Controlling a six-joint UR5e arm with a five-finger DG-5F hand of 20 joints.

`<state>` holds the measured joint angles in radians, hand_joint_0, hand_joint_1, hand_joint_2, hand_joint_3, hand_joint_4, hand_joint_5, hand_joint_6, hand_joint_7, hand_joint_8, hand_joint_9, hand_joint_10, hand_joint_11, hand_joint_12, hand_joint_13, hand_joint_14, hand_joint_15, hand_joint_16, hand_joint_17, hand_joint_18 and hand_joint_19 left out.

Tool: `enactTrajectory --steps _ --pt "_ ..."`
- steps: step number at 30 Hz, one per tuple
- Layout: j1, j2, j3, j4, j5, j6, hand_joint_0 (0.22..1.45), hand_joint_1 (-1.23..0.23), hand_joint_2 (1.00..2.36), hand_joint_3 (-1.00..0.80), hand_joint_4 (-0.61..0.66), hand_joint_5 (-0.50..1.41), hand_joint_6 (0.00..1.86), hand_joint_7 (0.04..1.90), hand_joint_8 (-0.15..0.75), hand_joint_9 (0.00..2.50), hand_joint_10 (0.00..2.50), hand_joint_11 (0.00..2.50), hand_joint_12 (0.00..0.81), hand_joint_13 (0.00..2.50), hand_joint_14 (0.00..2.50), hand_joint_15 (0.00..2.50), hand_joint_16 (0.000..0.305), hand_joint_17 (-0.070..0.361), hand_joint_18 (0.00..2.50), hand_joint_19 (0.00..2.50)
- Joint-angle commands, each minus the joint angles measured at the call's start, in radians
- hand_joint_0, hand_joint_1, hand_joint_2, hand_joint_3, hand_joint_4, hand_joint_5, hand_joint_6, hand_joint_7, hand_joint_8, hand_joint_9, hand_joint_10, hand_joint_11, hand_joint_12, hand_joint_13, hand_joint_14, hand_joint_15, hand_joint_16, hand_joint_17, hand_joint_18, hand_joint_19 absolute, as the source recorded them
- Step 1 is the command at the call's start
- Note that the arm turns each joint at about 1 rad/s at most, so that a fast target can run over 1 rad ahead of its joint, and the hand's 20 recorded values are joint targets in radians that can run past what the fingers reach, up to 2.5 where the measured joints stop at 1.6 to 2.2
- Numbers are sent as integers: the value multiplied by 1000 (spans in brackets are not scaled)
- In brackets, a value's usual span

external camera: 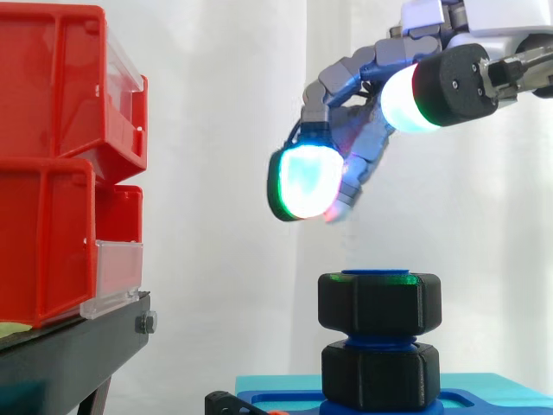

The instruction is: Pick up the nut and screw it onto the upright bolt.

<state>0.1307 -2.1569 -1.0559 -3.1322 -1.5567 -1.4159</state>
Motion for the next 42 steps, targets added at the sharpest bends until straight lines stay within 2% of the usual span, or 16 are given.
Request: enactTrajectory --steps 1,5,6,9,13,24,29,34,42 --pt "4 -1 2 -3 0 -3 506 -352 1000 -500 213 -134 502 702 219 715 0 0 264 344 0 0 27 61 0 0" --pt "12 -1 -6 0 1 -3 494 -329 1000 -500 213 -142 502 662 218 664 0 0 278 285 0 0 30 68 0 0" --pt "17 0 -27 1 6 -3 493 -324 1000 -500 208 -144 502 656 215 641 0 0 280 272 0 0 31 69 0 0" --pt "18 0 -47 11 12 0 487 -307 1000 -500 205 -149 501 643 213 617 0 0 285 243 0 0 32 72 0 0" --pt "24 -1 -65 60 18 0 484 -294 1000 -500 200 -154 501 632 217 586 0 0 288 224 0 0 33 75 0 0" --pt "24 -1 -85 70 17 0 483 -284 1000 -500 200 -157 501 632 216 554 0 0 294 213 0 0 34 77 0 0" --pt "24 -1 -96 84 15 6 485 -232 1000 -500 208 -145 502 658 222 551 0 0 296 210 0 0 35 78 0 0" --pt "23 -1 -96 83 15 6 493 -176 1000 -500 227 -115 502 724 232 575 0 0 294 230 0 0 34 77 0 0" --pt "15 -1 -96 77 15 8 514 -189 1000 -500 270 -60 503 847 240 665 0 0 276 311 0 0 31 69 0 0"
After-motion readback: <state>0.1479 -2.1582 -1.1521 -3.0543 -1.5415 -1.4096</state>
